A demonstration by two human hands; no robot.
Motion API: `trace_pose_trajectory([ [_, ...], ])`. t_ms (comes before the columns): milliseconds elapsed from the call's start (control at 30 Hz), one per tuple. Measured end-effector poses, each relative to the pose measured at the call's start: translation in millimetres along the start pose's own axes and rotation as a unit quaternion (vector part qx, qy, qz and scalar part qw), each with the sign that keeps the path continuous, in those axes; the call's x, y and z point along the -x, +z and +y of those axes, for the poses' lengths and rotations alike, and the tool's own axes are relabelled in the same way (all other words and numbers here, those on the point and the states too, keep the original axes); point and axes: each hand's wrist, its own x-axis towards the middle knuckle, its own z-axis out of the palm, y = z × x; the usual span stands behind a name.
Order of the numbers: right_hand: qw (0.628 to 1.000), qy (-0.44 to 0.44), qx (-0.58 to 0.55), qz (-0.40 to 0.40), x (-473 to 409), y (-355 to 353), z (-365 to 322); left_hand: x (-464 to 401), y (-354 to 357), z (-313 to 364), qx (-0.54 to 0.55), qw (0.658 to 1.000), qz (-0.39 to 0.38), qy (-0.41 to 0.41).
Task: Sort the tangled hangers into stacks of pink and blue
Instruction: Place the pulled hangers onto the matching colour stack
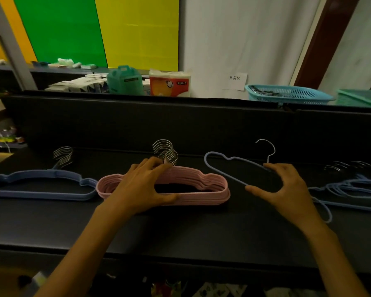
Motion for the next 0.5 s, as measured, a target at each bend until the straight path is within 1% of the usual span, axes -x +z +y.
trace_pose_trajectory([
  [167,1.000,0.002,0.012,-0.003,3,-3,3,3,1,4,-0.009,1.000,0.006,-0.011],
  [267,1.000,-0.018,0.017,-0.004,2,-2,2,10,-2,2,-0.019,0.999,0.024,-0.024],
  [400,0.998,-0.049,0.038,0.001,-2,7,-12,27,-11,-9,-0.058,0.995,0.035,-0.069],
  [500,0.996,-0.079,0.043,-0.004,-4,18,-32,43,-22,-19,-0.112,0.987,0.039,-0.112],
])
